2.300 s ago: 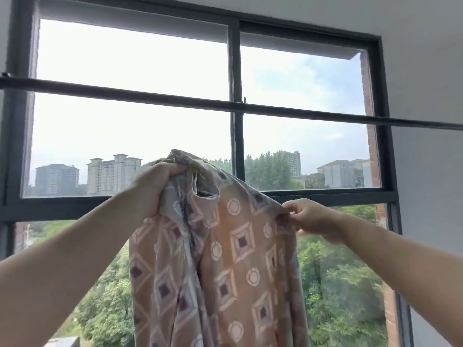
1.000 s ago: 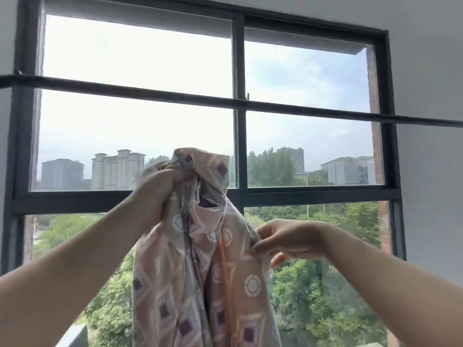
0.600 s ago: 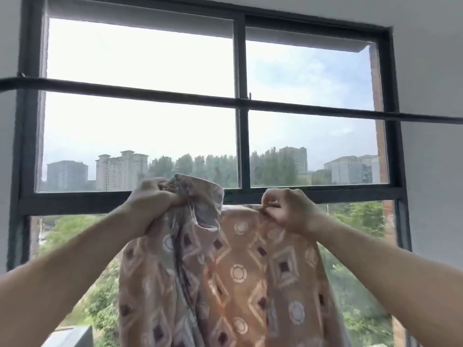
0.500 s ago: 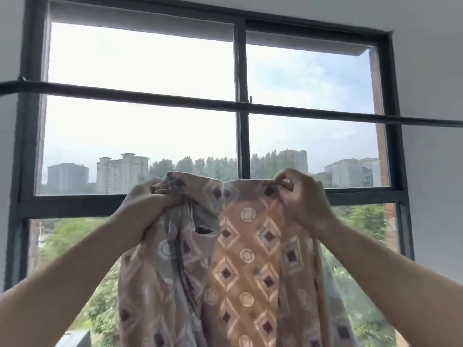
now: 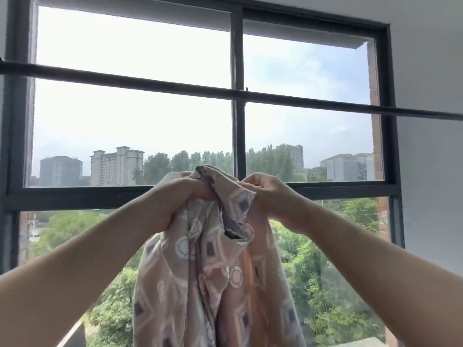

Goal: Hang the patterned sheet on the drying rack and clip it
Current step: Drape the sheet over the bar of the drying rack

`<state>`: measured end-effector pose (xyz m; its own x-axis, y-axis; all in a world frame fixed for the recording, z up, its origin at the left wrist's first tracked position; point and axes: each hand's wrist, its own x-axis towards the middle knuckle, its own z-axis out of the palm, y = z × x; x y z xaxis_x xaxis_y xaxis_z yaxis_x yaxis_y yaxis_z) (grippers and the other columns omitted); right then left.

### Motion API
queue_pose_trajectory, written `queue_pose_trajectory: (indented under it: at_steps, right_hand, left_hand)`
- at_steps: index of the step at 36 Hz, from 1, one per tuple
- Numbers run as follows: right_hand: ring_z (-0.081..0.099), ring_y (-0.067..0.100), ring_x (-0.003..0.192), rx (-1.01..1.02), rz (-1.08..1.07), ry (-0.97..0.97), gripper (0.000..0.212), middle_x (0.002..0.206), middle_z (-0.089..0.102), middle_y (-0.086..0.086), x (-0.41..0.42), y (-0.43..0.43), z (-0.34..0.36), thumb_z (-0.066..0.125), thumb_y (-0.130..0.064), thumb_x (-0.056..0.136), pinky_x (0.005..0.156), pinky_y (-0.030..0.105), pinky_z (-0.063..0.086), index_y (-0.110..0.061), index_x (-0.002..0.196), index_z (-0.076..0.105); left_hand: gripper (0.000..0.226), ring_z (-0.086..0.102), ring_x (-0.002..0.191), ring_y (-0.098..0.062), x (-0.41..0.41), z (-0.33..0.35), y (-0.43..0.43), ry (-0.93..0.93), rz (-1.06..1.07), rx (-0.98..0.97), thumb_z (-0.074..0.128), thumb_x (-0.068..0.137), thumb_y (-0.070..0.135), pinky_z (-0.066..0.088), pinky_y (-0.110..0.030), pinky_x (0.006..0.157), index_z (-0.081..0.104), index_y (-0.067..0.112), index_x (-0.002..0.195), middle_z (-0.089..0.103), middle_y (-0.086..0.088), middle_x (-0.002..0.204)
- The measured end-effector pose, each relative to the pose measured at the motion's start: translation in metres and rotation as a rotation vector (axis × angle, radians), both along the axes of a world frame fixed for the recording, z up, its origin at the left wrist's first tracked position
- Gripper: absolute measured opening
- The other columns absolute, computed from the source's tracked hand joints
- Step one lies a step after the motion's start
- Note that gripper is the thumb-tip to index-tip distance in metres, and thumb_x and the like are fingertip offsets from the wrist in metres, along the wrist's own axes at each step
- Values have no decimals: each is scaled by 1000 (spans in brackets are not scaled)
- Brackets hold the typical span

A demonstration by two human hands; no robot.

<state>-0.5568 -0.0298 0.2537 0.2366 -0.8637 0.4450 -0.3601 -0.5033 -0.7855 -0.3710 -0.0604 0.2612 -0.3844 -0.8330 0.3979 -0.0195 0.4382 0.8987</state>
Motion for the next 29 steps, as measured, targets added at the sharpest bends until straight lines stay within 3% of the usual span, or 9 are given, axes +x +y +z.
queue_pose_trajectory:
  at_steps: [3,6,10,12,15,18,22,26,29]
  right_hand:
    - [60,10,72,156,68,130,24,80,64,-2,-19,-4,-16,60,-35,87,80,30,49,-11,89,56]
    - [61,15,92,315,22,482,16,100,70,2,-38,-5,-33,67,-31,81,99,39,42,-19,91,67]
    - [63,18,104,428,-198,869,25,108,69,-1,-56,-13,-56,70,-25,79,98,33,47,-17,103,69]
    - [65,18,94,330,-313,784,9,95,69,-1,-63,-17,-57,65,-22,84,85,26,51,-16,89,69]
    - [54,15,65,-6,-554,562,32,62,54,-3,-72,-20,-33,60,-21,89,56,23,39,-18,57,53]
    - [49,18,61,-384,-655,187,28,63,55,5,-70,-10,3,56,-20,91,51,25,36,-7,67,59]
    - [44,7,53,-915,-809,-77,23,59,47,-10,-51,6,15,51,-20,94,46,15,32,-15,72,46]
    - [64,27,90,-370,-787,783,21,93,69,4,-48,-12,-31,53,-36,91,66,30,43,-17,92,62]
    - [63,28,80,-461,-829,441,19,79,66,5,-63,-8,-22,51,-20,92,62,28,41,-9,92,66]
  left_hand:
    - [45,66,81,-35,7,1,-8,60,132,0,74,37,9,54,-47,84,70,5,81,69,-21,90]
    - [42,64,73,-30,14,2,-13,88,197,7,74,37,11,54,-39,72,68,7,78,67,-18,85]
    - [11,61,65,-26,23,-1,-21,136,333,-24,68,63,-1,54,-34,68,67,6,71,65,-14,74]
    - [10,62,65,-27,28,-1,-24,147,364,-21,68,63,-1,54,-36,70,68,6,70,66,-14,74]
    - [13,64,63,-25,40,4,-25,155,392,-20,71,61,2,56,-31,66,68,6,73,68,-15,76]
    - [20,66,63,-25,48,20,-20,197,398,-50,73,59,5,57,-32,66,68,7,79,70,-17,85]
    - [15,61,43,-10,40,38,-1,378,464,-265,69,66,0,54,-20,47,65,14,70,66,4,51]
    - [11,60,54,-22,25,9,0,47,426,-154,64,67,-5,50,-19,49,63,6,66,63,-10,61]
    - [10,60,63,-26,30,-10,-2,-37,435,-103,63,63,-5,52,-32,64,66,4,64,64,-15,65]
